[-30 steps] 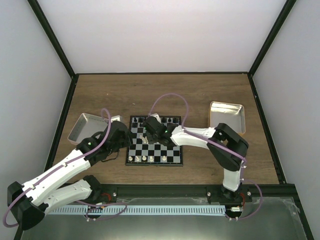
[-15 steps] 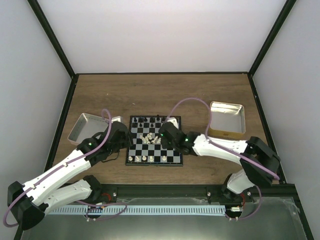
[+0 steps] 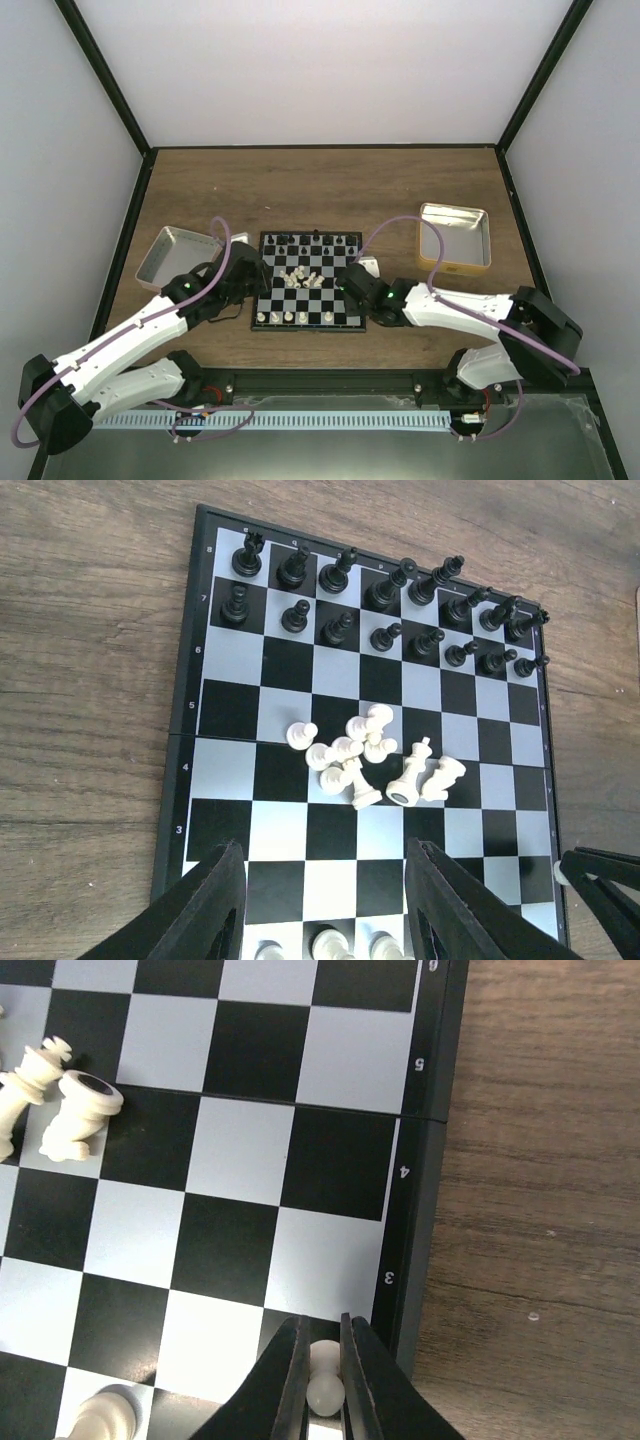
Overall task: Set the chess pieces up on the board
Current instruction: Place the chess piece on the chessboard.
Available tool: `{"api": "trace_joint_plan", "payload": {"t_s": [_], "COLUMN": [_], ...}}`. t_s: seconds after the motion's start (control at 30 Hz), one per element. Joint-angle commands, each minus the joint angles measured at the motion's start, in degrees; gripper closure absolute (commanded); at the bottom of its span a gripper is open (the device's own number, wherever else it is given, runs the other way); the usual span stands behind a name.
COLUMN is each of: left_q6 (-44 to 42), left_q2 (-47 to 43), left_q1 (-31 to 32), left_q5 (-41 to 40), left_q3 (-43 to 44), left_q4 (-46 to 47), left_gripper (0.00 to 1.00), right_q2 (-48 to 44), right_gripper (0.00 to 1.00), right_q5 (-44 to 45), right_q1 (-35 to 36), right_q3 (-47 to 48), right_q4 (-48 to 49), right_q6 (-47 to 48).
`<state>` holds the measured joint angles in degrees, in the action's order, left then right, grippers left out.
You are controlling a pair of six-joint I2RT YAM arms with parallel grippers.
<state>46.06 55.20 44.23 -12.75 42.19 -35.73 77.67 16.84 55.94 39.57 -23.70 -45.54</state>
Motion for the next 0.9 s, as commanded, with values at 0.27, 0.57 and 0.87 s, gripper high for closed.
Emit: {"api": "trace_joint_plan", "payload": {"t_s": [0.27,0.57,0.87], "left_q6": [-0.6,-0.9,-1.4], "left_q2": [0.0,0.6,2.1], "left_q1": [-0.2,-0.3,-0.2], "left_q5": [0.2,0.4,1.8], "left_q3": [-0.5,-0.4,0.1], "left_q4": [1.3,1.6,2.5], "left_gripper": [0.54,0.54,0.53], "right_q2": [1.6,3.1,2.0], "right_gripper": [0.9,0.84,0.8], "right_q5": [-3.5,-4.2,-2.8], "right_q1": [-0.6,-0.6,-0.6], "right_q3": [-1.5,-1.0,0.6], "right_q4": [2.7,2.8,1.9], "right_q6": [-0.9,-0.4,-0.6]}}
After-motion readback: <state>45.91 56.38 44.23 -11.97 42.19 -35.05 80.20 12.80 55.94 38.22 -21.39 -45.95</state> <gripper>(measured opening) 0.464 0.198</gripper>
